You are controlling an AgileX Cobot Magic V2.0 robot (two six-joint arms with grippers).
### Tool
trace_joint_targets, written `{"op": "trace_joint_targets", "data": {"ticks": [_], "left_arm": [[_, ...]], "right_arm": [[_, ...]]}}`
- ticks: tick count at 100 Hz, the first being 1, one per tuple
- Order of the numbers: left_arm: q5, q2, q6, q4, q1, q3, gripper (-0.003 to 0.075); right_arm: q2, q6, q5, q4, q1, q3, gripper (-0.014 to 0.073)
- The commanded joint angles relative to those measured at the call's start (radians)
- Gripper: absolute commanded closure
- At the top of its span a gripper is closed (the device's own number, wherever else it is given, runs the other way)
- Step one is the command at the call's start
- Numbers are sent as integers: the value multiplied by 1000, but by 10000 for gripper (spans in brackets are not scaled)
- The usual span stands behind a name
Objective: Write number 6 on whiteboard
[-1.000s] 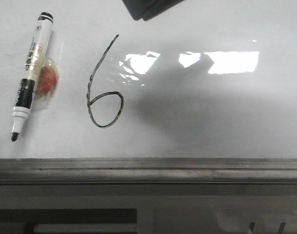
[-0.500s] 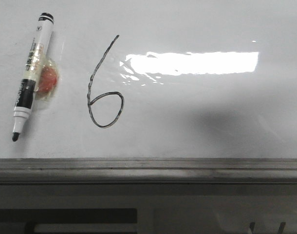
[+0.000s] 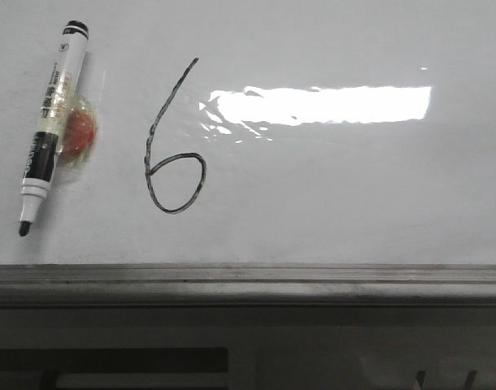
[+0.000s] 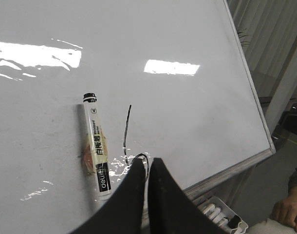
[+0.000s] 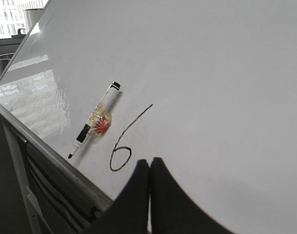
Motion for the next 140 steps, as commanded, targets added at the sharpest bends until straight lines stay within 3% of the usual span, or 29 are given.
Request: {"op": "trace_joint_targets", "data": {"ticks": [1,76,93,104,140], "left_arm": [[-73,-8,1,-10,4,-23,741],[-73,-8,1,-10,4,-22,741],[-70,-8,1,179,31,-22,741],[-75,-8,1,268,104,-2,741],[-82,-8,-11,239,516,133,741]], "right_arm": [[-22,-8,-90,-12,-6,10,663],[-26,-8,-71,-12,-6,24,663],[-26,-8,-71,-12,-6,24,663],[-26,-8,-71,-12,-6,24,663],[-26,-8,-71,-12,-6,24,663]]}}
